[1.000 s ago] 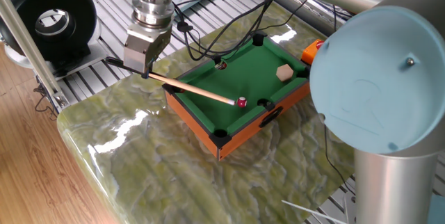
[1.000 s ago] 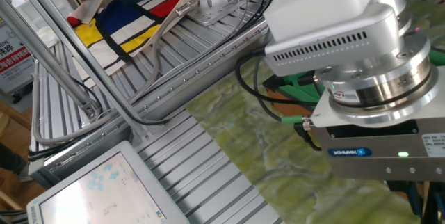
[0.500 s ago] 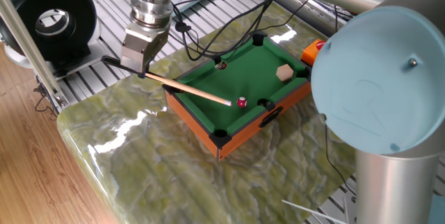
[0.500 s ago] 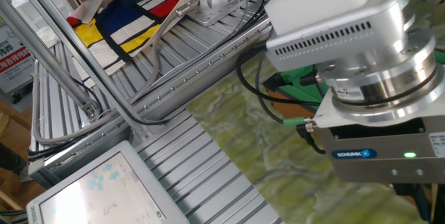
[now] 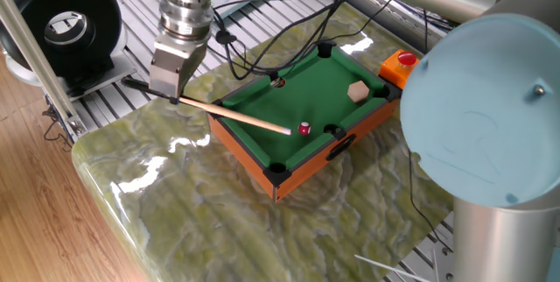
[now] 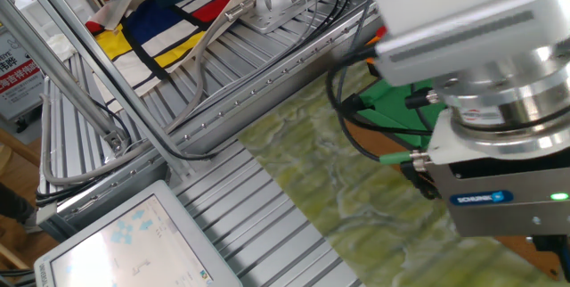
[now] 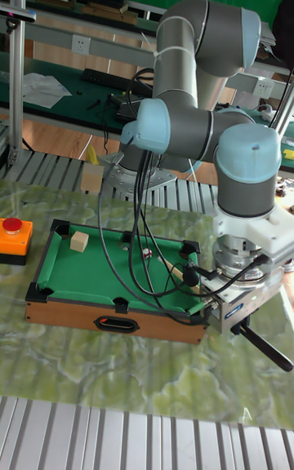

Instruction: Hit the pool ball

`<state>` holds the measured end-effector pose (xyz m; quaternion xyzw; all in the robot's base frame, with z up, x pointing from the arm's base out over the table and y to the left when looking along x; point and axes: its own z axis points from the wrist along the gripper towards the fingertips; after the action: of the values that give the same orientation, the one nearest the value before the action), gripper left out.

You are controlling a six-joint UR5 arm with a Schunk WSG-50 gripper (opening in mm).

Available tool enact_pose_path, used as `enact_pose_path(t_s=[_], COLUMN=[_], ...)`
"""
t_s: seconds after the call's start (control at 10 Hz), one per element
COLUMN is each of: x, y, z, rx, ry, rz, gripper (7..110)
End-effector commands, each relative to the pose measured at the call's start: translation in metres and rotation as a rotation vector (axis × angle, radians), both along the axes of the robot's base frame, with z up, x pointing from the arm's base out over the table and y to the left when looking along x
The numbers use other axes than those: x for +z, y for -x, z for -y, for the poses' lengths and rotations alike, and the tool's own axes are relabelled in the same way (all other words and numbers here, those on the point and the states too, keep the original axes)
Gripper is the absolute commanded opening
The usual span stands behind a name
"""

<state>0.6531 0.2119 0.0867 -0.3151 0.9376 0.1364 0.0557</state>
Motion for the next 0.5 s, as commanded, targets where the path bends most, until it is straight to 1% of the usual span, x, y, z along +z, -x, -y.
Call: enact_pose_path(t_s=[0.0, 0.1, 0.2, 0.4], x=[0.005, 0.012, 0.018, 0.022], y=[0.005, 0.006, 0.006, 0.007], z=[-0.004, -0.016, -0.027, -0.037], rx=[0.121, 0.136, 0.133, 0.153], ry=[0.046, 0.035, 0.018, 0.003], rz=[0.035, 0.043, 0.053, 0.072], gripper=[7, 7, 7, 7])
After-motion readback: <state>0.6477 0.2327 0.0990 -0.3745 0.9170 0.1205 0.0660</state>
